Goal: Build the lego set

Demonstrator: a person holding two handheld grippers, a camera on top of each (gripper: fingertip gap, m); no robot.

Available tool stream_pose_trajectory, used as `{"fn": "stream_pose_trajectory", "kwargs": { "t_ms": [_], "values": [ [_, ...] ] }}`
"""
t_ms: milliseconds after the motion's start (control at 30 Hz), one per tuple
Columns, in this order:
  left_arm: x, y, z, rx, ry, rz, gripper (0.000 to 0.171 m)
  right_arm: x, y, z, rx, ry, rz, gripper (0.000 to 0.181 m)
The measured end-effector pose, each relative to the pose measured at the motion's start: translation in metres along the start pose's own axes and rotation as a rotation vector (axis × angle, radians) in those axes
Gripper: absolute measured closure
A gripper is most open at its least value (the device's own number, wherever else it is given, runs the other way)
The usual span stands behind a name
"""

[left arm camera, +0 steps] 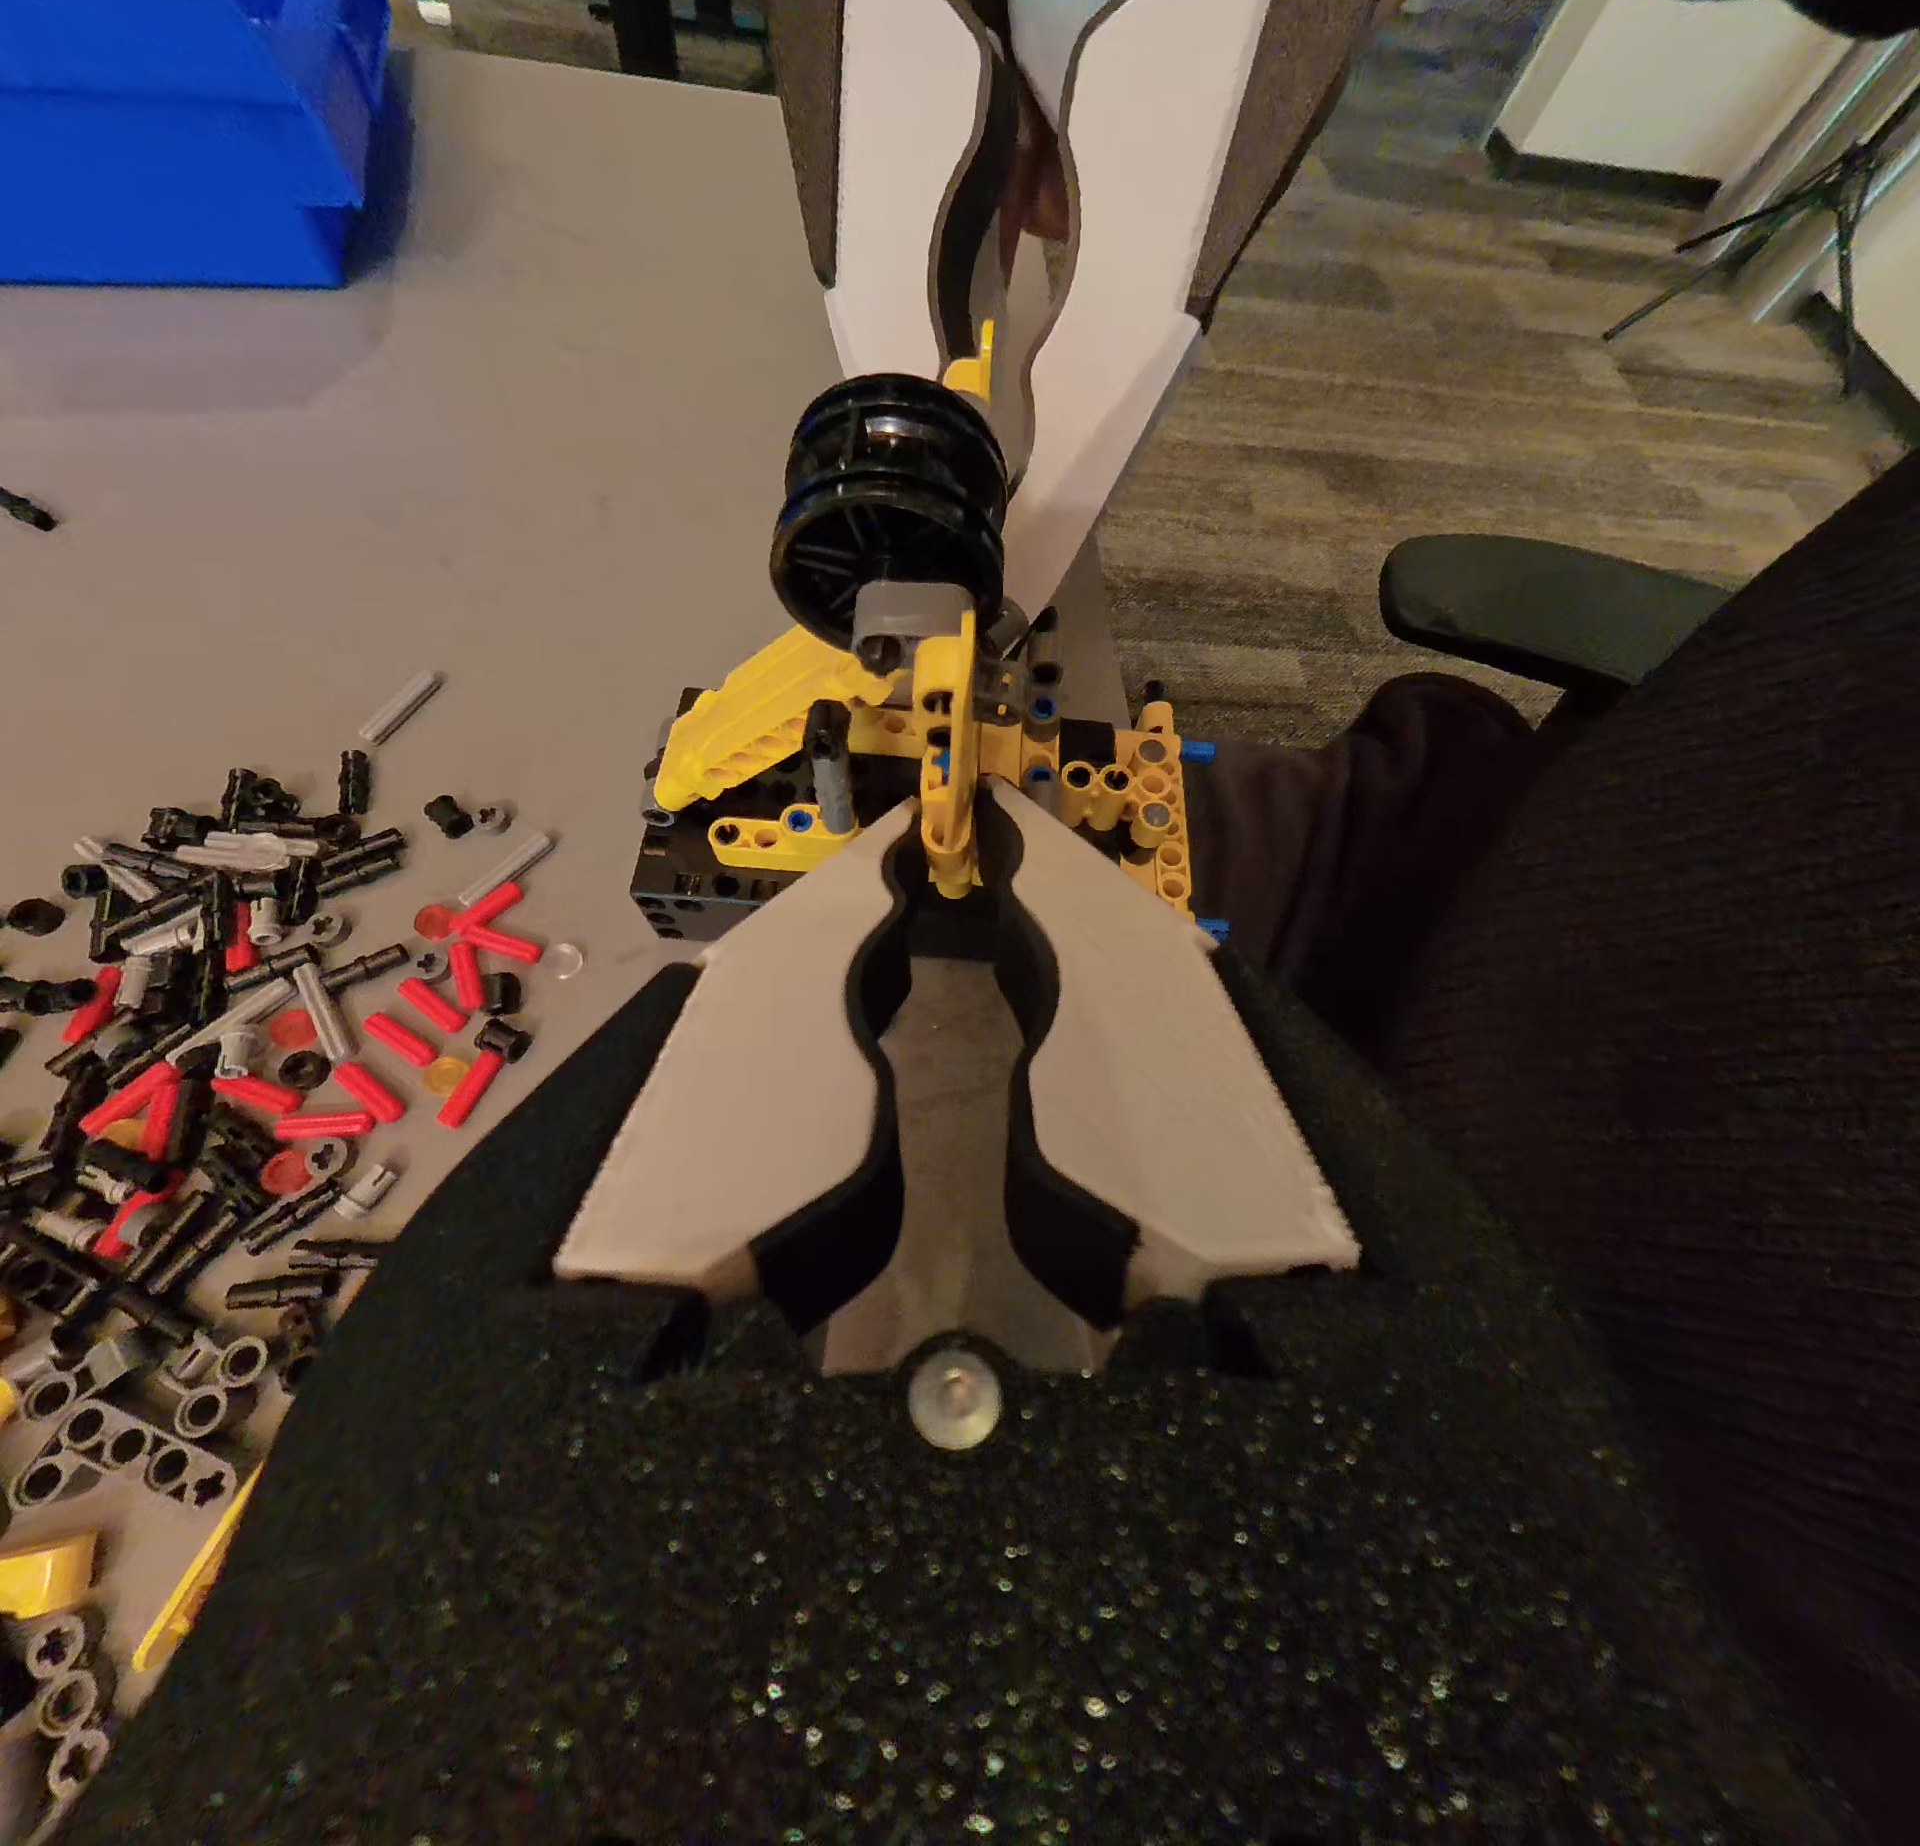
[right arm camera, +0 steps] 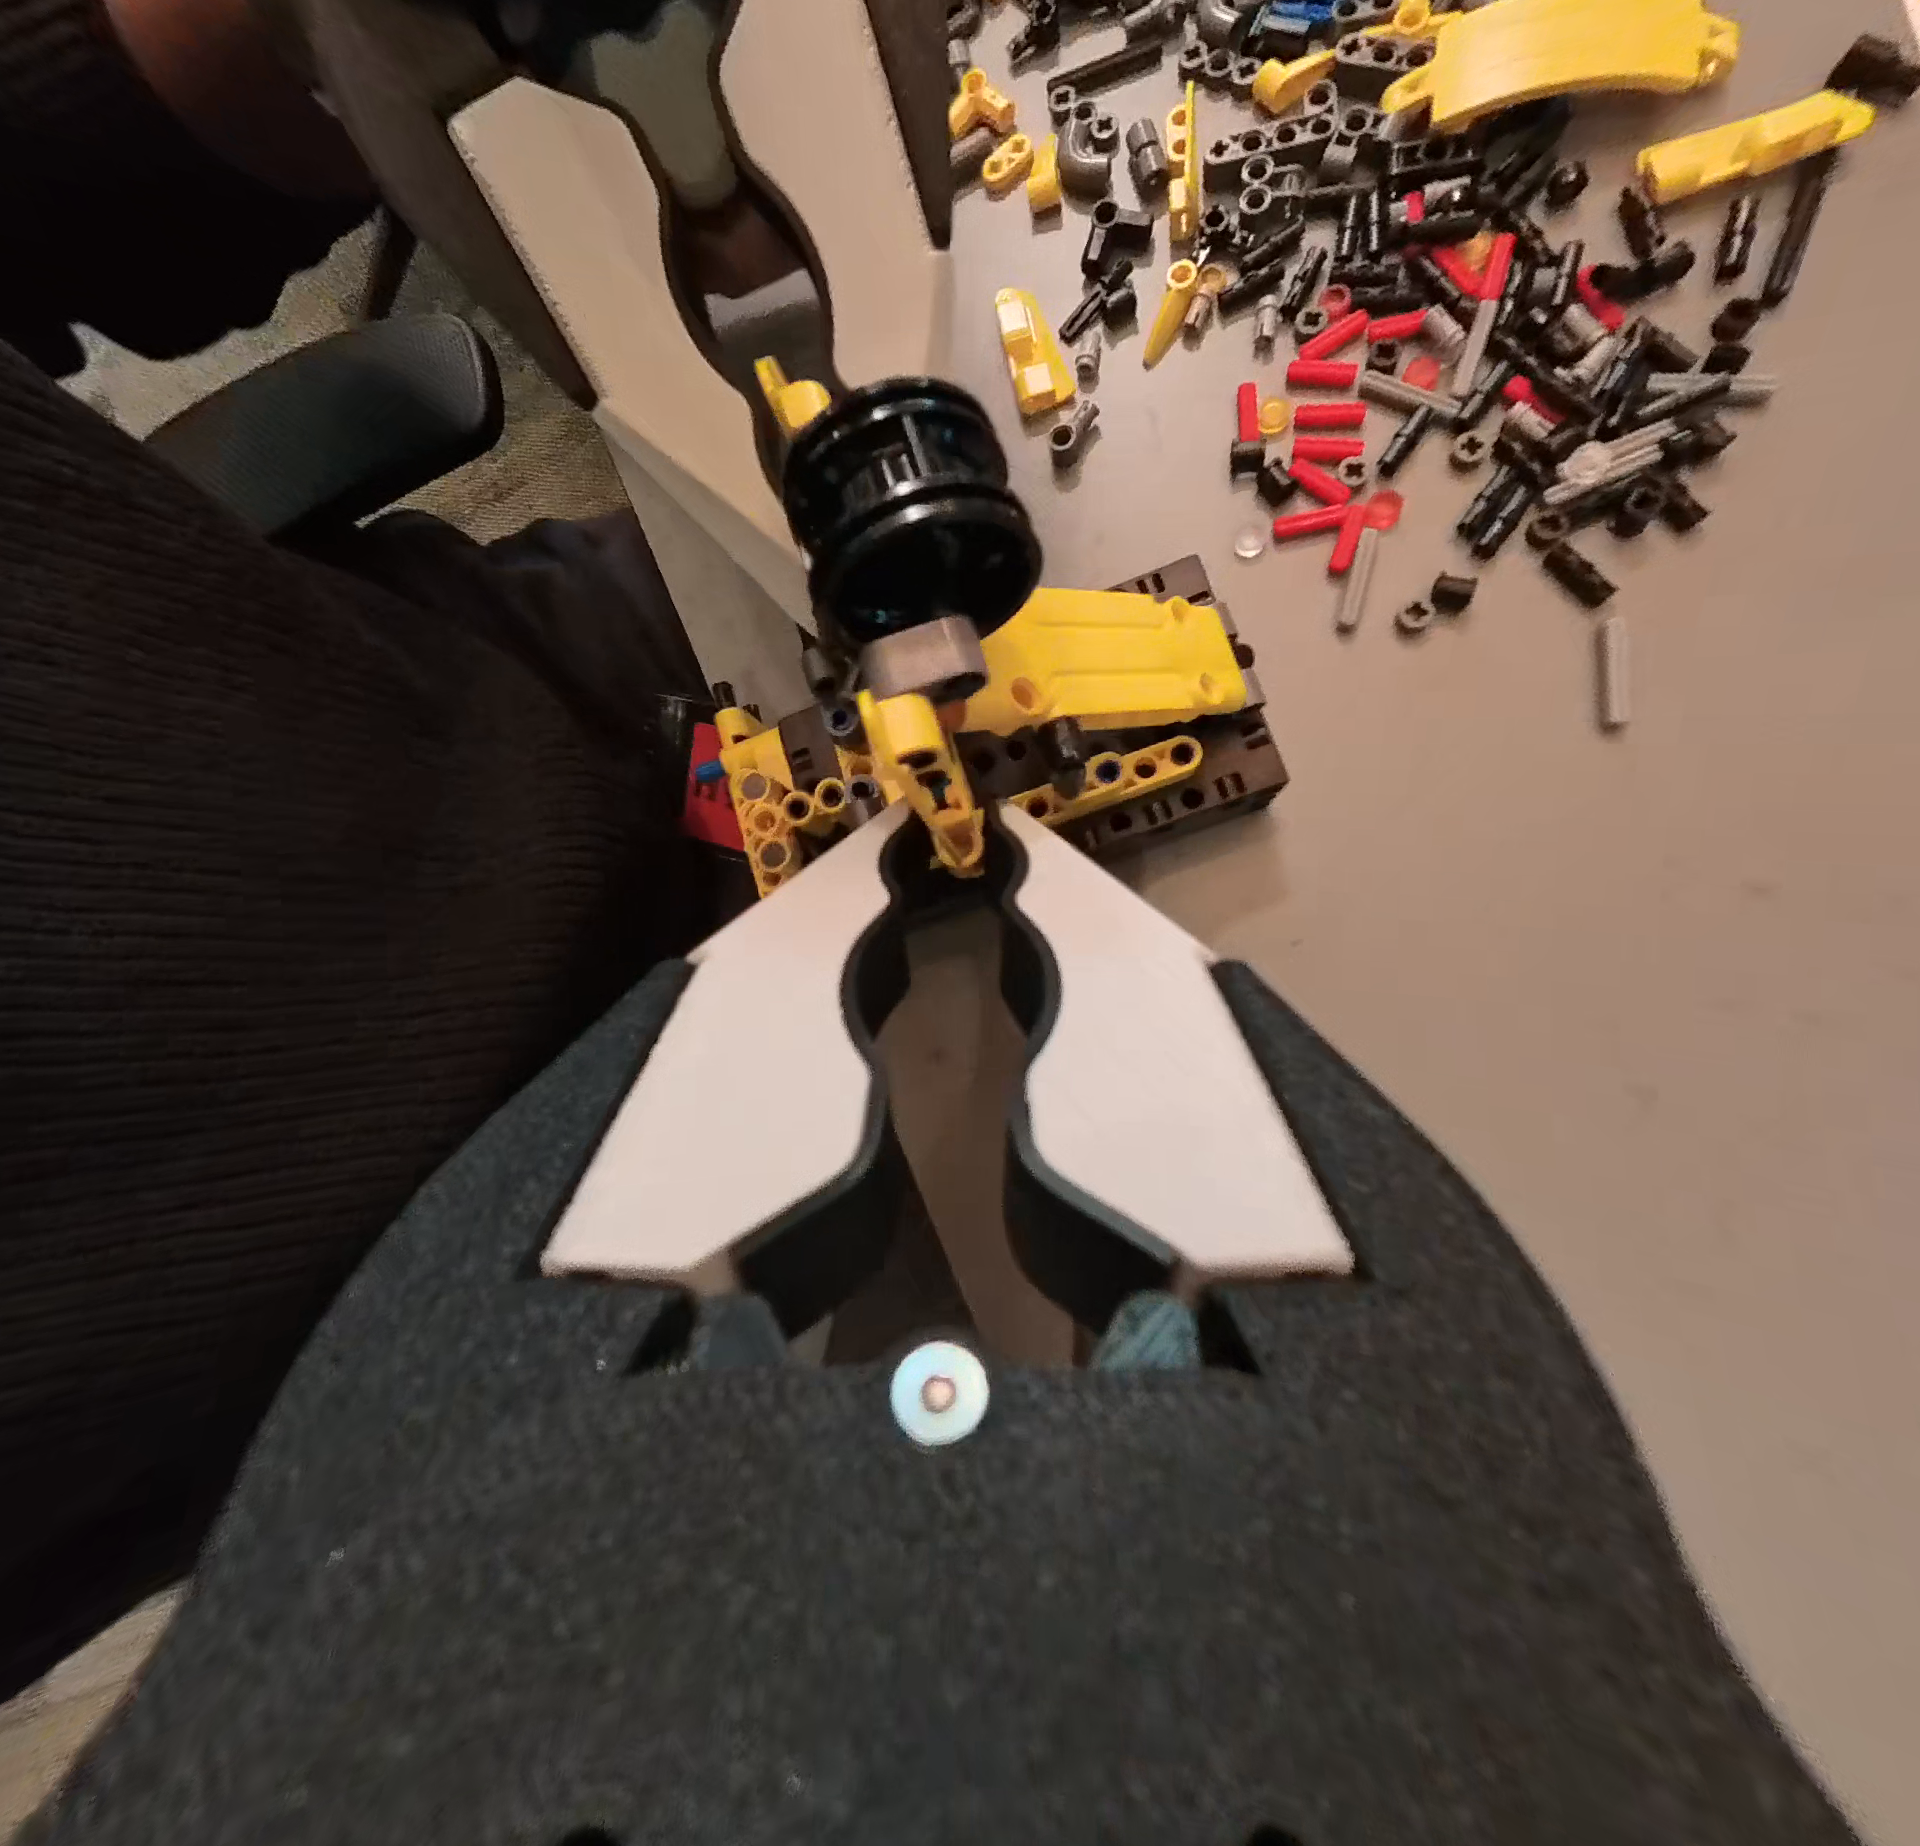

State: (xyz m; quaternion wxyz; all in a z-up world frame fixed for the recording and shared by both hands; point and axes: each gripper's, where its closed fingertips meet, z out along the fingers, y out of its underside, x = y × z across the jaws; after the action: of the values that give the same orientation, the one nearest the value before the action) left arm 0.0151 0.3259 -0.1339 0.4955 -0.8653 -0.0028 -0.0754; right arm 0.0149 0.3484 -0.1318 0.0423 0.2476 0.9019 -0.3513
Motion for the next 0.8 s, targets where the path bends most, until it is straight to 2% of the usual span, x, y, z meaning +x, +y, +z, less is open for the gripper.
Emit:
{"fn": "stream_pose_trajectory", "kwargs": {
  "t_ms": [400, 500, 600, 667, 733, 800],
  "values": [
    [0.0, 0.001, 0.001, 0.01, 0.03, -0.012, 0.163, 0.001, 0.002, 0.001, -0.084, 0.033, -0.055, 0.173],
    [0.0, 0.0, 0.001, 0.014, -0.007, 0.008, 0.163, 0.003, 0.0, -0.001, 0.001, 0.038, -0.043, 0.171],
    [0.0, -0.001, 0.001, 0.033, -0.018, -0.011, 0.163, 0.011, 0.006, -0.013, 0.103, 0.134, 0.011, 0.156],
    [0.001, 0.0, 0.0, 0.027, -0.017, -0.021, 0.163, 0.009, 0.009, -0.027, 0.153, 0.236, -0.054, 0.151],
    [0.0, -0.001, 0.0, 0.017, -0.026, -0.032, 0.163, 0.0, 0.008, -0.039, 0.168, 0.384, -0.209, 0.152],
    [0.0, -0.001, 0.002, 0.007, -0.041, -0.047, 0.163, -0.019, 0.006, -0.038, 0.145, 0.446, -0.378, 0.151]
  ]
}}
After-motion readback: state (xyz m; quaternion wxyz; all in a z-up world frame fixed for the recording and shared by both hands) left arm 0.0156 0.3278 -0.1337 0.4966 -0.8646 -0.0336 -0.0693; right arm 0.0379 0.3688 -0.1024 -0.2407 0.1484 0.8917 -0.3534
